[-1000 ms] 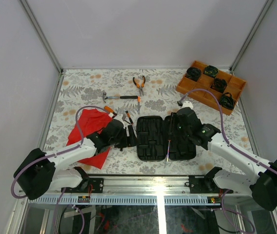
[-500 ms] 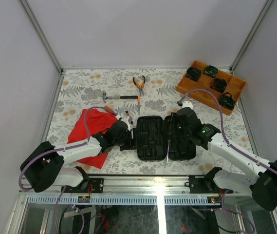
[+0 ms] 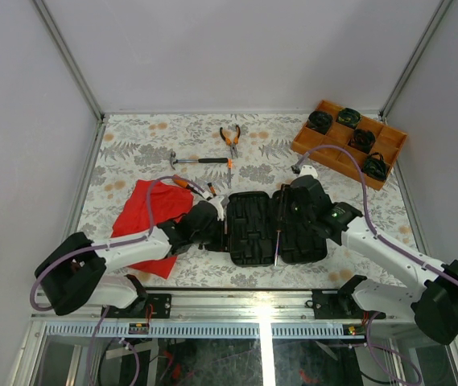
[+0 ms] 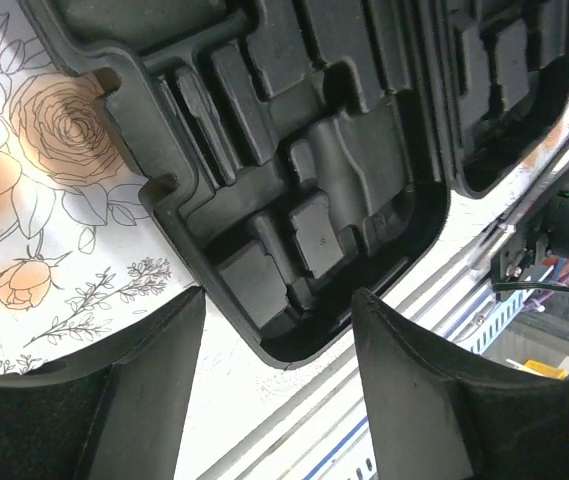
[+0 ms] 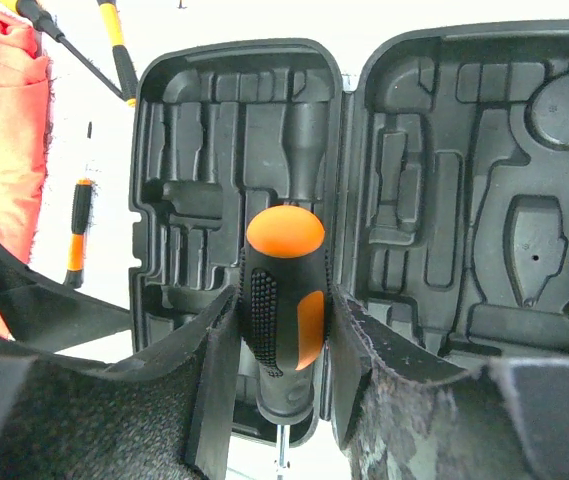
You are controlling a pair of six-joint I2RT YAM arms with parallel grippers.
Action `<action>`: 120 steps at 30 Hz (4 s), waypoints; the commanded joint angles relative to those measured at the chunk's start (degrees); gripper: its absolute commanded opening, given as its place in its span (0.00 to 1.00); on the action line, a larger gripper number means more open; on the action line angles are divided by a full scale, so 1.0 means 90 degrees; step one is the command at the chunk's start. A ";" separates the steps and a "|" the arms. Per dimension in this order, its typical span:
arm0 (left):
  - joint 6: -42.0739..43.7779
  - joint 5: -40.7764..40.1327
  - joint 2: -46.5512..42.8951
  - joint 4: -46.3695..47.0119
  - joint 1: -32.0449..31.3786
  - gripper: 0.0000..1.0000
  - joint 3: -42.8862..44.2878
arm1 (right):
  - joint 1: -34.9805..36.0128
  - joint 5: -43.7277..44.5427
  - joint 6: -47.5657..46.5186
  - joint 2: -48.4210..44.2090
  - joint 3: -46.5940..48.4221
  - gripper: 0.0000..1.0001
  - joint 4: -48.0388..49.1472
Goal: Sort the tools into containers
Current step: Place the screwdriver in the storage box.
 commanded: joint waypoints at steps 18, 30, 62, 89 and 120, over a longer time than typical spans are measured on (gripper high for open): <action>0.0396 -0.1530 -0.1716 -0.1067 0.0080 0.65 0.0755 | 0.0017 0.0165 -0.0272 0.0241 0.0745 0.00 0.0059; 0.0340 -0.1245 -0.1140 -0.0551 0.0732 0.65 0.0796 | -0.0141 -0.0303 -0.0422 0.1114 0.1470 0.00 -0.0205; 0.0644 -0.1215 0.0286 0.0690 0.0974 0.60 0.0446 | -0.0749 -0.0967 -0.0985 0.4402 0.3390 0.01 -0.1167; 0.0961 -0.0809 0.1583 0.1472 0.1247 0.26 0.0726 | -0.0770 -0.0565 -0.1054 0.4616 0.3461 0.19 -0.1444; 0.0708 -0.1160 0.1750 0.1006 0.1266 0.00 0.0902 | -0.0774 -0.0007 -0.0955 0.2964 0.2885 0.54 -0.1311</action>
